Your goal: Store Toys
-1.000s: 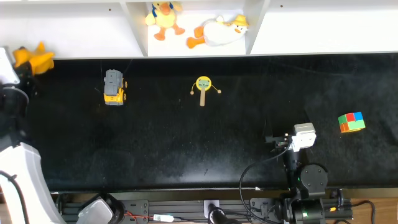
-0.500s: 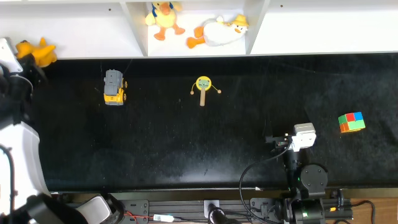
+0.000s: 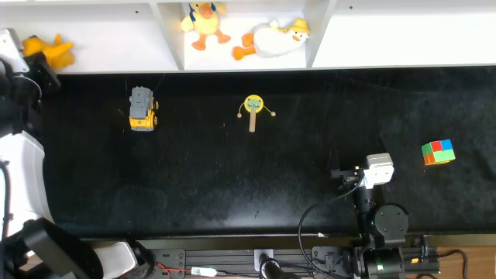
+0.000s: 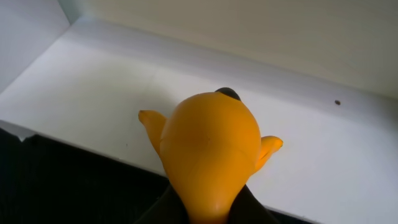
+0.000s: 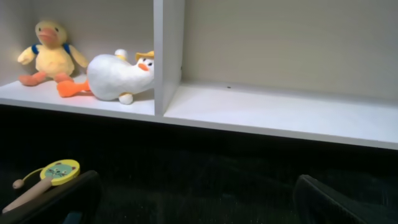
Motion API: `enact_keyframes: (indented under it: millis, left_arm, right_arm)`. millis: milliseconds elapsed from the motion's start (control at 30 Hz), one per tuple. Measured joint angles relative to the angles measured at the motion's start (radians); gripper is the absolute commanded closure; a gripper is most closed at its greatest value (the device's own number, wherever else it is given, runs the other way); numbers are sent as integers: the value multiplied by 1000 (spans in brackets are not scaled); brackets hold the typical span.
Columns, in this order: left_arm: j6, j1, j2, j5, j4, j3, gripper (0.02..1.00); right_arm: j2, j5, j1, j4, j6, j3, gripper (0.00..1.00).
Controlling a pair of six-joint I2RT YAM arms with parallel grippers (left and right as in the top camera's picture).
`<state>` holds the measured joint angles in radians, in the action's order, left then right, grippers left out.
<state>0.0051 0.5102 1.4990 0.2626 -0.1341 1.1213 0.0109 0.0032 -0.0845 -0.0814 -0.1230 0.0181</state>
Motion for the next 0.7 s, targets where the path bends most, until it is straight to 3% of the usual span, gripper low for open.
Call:
enact_keyframes:
  millis: [700]
  left_arm:
    - [-4, -29, 92, -22, 66, 17, 849]
  right_arm:
    - [0, 0, 0, 0, 0, 0, 5]
